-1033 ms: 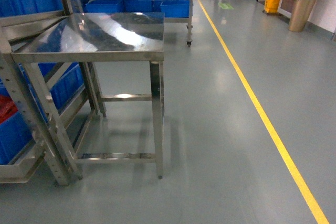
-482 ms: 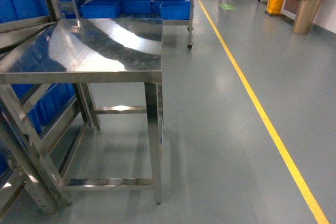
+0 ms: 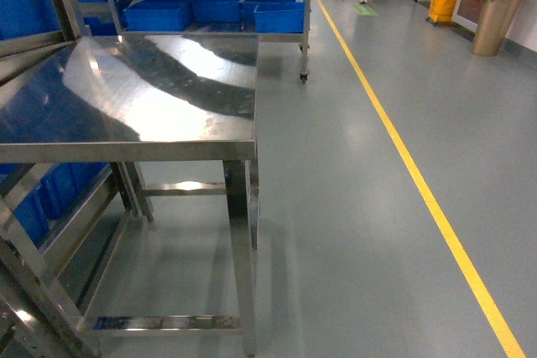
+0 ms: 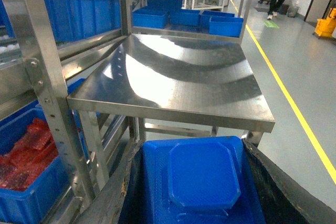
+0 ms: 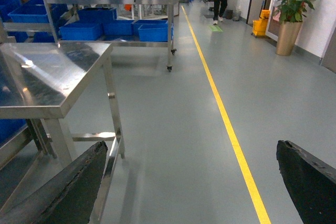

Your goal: Pick blue part to blue bin on bottom shelf

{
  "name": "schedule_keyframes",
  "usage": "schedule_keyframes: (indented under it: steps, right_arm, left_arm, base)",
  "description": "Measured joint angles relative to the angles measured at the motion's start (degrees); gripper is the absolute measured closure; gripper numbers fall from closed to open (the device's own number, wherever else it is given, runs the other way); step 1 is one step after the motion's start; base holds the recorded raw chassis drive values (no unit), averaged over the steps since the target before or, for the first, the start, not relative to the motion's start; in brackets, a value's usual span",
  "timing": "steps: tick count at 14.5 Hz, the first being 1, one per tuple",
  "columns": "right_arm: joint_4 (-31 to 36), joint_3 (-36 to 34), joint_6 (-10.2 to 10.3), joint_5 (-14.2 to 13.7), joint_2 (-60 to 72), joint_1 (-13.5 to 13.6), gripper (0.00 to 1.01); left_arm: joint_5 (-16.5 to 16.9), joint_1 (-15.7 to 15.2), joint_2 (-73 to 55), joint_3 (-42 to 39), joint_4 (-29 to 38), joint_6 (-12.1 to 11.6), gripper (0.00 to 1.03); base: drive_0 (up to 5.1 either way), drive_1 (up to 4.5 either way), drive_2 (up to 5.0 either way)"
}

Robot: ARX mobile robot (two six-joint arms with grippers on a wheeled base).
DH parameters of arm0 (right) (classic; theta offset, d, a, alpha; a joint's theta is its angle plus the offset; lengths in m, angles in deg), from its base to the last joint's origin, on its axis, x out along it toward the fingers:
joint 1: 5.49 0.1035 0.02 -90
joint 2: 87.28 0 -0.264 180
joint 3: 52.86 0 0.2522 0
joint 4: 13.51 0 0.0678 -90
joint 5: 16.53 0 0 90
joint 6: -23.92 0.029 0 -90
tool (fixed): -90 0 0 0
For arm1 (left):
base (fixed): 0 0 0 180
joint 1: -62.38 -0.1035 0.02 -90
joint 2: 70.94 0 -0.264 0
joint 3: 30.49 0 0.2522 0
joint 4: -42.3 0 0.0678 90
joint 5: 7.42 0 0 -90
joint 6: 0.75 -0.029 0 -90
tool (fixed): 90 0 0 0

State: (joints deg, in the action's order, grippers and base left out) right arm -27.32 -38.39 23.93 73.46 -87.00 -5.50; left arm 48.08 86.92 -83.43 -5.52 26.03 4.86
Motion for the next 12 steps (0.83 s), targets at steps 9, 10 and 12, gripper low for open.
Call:
schedule_keyframes:
  steps: [9,10,12]
  right_arm:
    - [-0.4,0.0,0.0,0.0,0.0,0.0,0.03]
    - [-0.2,0.0,0.0,0.0,0.0,0.0,0.03]
    - [-0.3,0.0,0.0,0.0,0.0,0.0,0.03]
  left_arm:
    - [0.0,0.0,0.1,0.0,0.2,0.0,0.59]
    - [0.0,0.0,0.1,0.0,0.1,0.0,0.59]
    - [0.0,0.0,0.0,0.0,0.1,0.0,0.59]
  base:
    - [-4.8,1.84,3.3]
    - [-4.9,2.59,2.6]
    - [-5.0,2.48,2.5]
